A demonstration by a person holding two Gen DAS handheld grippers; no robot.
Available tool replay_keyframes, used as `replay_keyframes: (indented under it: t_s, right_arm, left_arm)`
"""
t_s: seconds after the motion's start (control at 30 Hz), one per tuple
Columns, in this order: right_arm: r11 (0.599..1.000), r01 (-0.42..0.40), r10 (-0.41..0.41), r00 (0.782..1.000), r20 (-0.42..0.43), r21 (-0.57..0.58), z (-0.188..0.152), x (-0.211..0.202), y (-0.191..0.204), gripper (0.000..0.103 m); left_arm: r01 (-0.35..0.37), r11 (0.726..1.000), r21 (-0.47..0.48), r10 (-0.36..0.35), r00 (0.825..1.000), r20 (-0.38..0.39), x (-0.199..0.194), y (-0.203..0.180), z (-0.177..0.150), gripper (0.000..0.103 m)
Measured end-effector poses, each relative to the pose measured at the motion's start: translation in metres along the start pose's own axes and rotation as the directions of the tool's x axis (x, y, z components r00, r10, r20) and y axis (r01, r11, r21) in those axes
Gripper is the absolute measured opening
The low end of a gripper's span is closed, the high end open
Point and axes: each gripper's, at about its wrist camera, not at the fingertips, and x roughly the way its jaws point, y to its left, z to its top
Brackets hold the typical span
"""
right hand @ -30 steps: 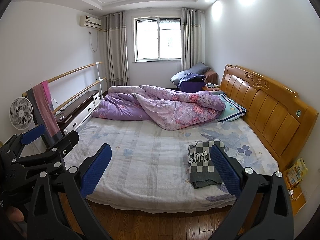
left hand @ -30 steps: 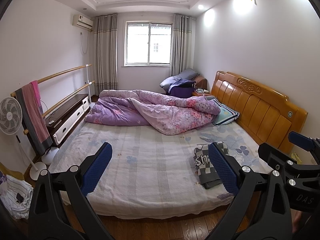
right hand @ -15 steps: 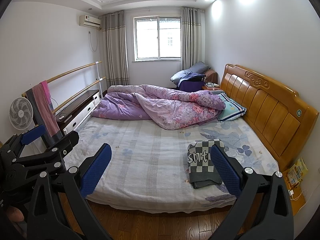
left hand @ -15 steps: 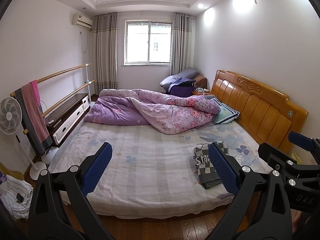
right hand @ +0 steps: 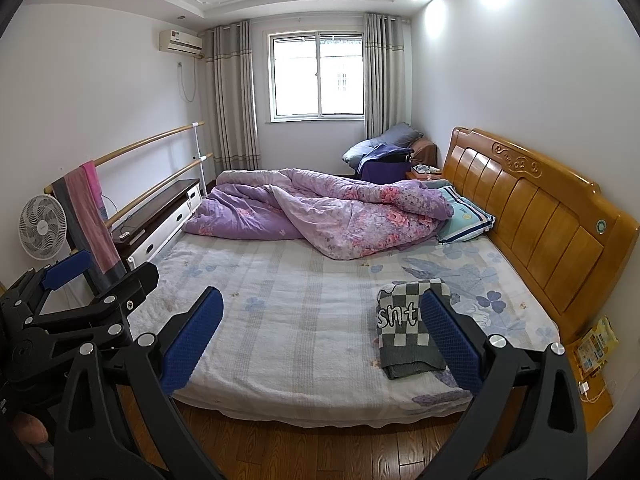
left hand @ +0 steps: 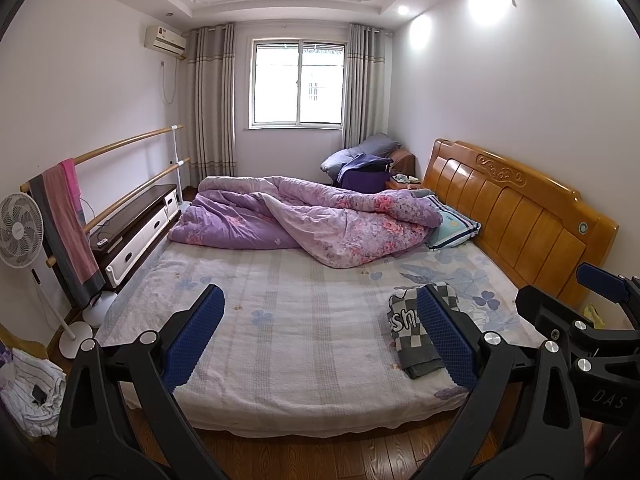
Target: Fold large clothes
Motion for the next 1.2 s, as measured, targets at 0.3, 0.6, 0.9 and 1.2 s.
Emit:
replay_keyframes:
  t_s: [0.3, 0.6, 0.9, 1.2]
  right_arm:
    - [1.0, 0.001, -0.001, 1.0, -0.01, 0.005, 0.001, 0.007, 0.002, 0.095]
    - [1.0, 0.015, -0.014, 0.999, -0.038, 0.022, 0.0, 0.023, 0.014, 0.095]
    - [0.997, 0.069, -0.067, 0.995, -0.076, 0.019, 0.005, 0.05, 0.041, 0.095]
    - [0.987, 0.157, -0.151, 0.979, -0.135, 0.032, 0.027, 0.111, 0.086, 0.095]
  left_arm:
    - [0.003, 1.0, 0.003, -0.003, 1.0, -0.01, 0.004, 0.002, -0.002, 0.097]
    - [0.02, 1.0, 0.004, -0.019, 0.999, -0.045, 0.022, 0.017, -0.011, 0.097]
    - [0.075, 0.997, 0.0, -0.074, 0.993, -0.087, 0.072, 0.044, -0.003, 0.097]
    - [0.175, 0.985, -0.007, -0.174, 0.974, -0.149, 0.151, 0.097, 0.017, 0.097]
